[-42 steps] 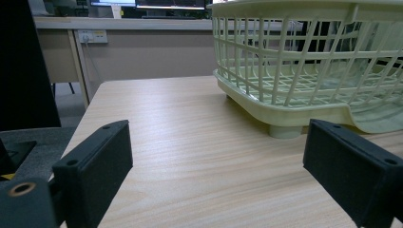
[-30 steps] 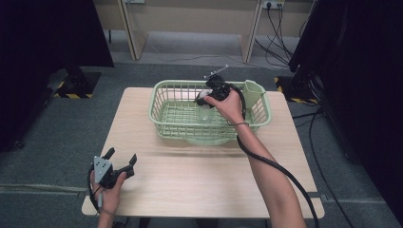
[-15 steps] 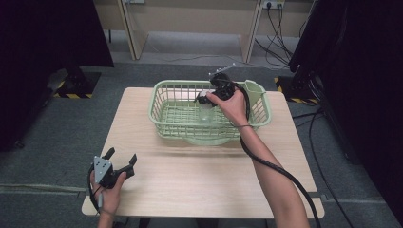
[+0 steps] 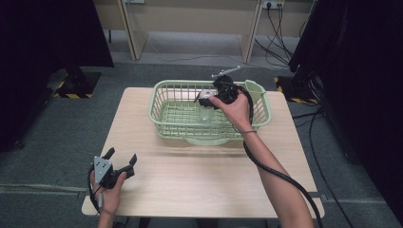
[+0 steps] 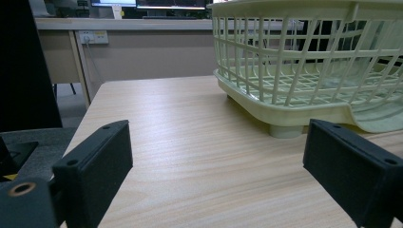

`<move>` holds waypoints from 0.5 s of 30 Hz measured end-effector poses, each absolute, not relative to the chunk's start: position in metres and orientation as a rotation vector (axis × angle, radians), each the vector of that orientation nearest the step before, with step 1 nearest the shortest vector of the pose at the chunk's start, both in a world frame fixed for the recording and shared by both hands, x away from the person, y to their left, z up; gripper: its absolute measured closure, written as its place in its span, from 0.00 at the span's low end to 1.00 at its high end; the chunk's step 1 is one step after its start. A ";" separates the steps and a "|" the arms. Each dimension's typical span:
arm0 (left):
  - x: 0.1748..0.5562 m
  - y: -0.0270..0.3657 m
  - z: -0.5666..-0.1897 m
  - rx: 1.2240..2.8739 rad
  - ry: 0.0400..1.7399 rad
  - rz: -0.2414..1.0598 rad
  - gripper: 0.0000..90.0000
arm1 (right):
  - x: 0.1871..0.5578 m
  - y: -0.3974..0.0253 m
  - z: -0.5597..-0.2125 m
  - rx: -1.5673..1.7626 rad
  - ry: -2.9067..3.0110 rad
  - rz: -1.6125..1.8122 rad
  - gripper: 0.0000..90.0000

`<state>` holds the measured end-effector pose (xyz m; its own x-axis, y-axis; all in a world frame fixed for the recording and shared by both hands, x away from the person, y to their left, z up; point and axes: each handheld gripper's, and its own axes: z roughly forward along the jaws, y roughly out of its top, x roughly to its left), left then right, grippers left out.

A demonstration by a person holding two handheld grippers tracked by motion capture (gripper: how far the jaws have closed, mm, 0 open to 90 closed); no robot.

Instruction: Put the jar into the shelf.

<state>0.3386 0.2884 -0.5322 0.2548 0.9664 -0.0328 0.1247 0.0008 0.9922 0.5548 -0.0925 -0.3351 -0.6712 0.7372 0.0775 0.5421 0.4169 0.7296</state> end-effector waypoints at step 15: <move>0.339 0.288 -0.532 1.397 1.109 0.944 0.10 | 0.529 -0.094 -0.331 1.061 2.424 1.128 0.05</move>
<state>0.3386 0.2882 -0.5323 0.2539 0.9667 -0.0313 0.1230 -0.0002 0.9924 0.5290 -0.0938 -0.3309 -0.6976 0.7136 0.0638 0.5084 0.4304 0.7458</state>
